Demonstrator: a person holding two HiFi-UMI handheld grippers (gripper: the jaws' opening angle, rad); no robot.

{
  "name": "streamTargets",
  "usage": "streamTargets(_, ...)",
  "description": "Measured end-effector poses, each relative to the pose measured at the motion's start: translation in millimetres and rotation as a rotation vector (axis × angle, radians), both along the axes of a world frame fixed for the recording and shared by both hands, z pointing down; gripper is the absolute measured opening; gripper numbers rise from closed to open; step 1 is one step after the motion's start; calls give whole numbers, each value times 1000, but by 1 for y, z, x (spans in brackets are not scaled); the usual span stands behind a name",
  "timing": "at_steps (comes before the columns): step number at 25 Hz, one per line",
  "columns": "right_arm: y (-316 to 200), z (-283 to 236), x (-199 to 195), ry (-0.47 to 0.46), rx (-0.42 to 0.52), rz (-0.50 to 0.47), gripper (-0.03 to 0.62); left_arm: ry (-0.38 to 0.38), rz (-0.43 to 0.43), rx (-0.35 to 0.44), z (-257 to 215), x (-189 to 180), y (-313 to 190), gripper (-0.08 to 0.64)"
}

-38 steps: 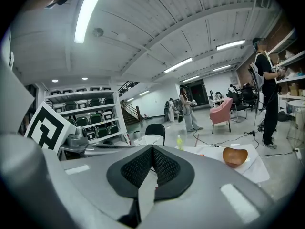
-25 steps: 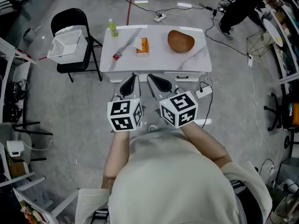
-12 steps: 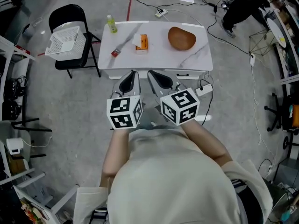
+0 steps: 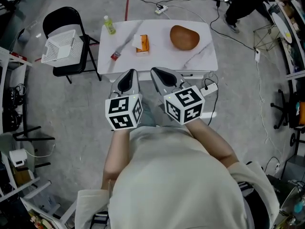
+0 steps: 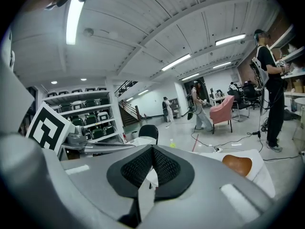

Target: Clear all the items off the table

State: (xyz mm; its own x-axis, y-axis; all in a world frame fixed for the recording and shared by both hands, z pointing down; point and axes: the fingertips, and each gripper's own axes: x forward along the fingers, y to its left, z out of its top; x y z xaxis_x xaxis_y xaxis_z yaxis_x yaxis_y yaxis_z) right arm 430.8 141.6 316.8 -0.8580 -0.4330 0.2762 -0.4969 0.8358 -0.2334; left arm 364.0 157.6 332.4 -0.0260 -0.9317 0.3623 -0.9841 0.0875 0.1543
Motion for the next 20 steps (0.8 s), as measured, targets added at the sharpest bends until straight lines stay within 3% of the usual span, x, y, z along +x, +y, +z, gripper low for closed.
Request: streamTargets(20, -124, -1, -116, -1, -39, 64, -5, -9, 89, -31, 0, -109, -122, 9)
